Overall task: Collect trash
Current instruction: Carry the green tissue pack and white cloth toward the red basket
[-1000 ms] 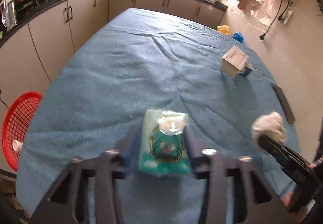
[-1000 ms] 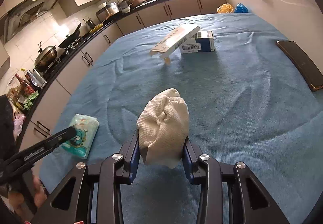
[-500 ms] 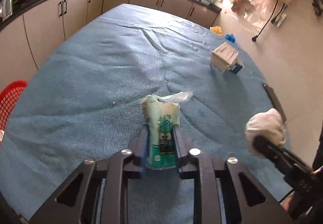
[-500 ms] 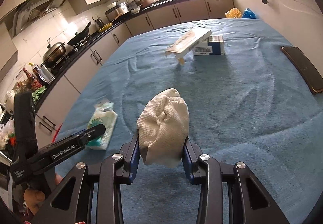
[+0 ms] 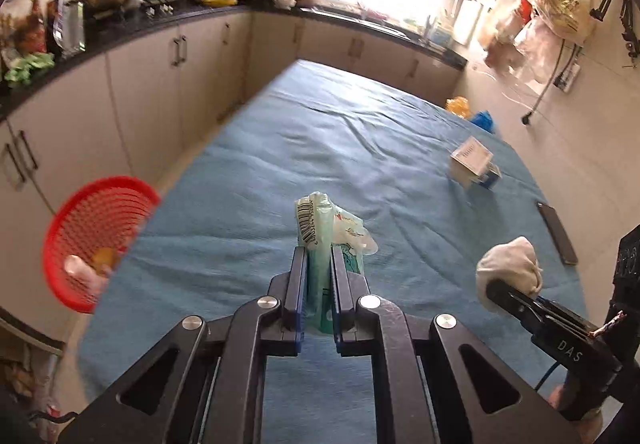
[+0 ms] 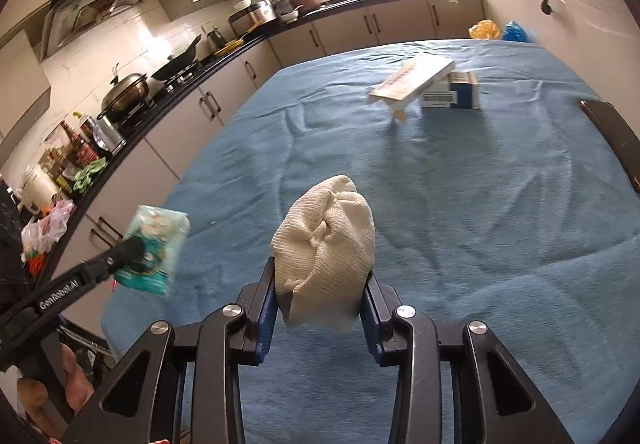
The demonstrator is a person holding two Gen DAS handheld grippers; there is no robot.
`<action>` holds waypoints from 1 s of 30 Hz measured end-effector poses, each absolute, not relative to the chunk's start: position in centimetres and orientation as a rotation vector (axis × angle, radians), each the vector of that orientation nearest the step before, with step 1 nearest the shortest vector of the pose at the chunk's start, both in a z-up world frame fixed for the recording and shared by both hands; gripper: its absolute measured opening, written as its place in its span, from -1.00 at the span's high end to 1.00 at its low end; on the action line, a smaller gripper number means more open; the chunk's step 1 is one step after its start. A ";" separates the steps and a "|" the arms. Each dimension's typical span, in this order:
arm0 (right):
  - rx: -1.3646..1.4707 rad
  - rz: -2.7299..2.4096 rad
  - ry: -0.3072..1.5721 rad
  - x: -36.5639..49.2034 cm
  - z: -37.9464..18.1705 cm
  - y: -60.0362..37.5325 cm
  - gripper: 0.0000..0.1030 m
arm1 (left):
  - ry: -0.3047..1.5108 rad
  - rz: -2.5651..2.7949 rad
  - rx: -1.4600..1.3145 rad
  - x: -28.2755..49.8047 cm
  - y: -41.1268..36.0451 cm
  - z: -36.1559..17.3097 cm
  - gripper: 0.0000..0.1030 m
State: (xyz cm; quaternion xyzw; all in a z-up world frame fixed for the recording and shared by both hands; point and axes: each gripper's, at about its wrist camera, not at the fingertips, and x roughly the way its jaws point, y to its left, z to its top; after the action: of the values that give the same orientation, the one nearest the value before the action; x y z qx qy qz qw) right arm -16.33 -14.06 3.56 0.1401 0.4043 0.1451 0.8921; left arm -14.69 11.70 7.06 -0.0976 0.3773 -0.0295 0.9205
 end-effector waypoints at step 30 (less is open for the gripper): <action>0.114 0.559 0.864 -16.0 4.6 0.8 0.23 | 0.732 0.407 -0.176 -18.5 27.0 7.1 0.81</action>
State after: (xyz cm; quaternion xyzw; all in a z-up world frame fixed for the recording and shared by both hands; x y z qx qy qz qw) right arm -15.98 0.76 4.62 0.0545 0.4131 0.2673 0.8688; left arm -18.51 26.98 7.11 -0.0855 0.3550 0.1971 0.9098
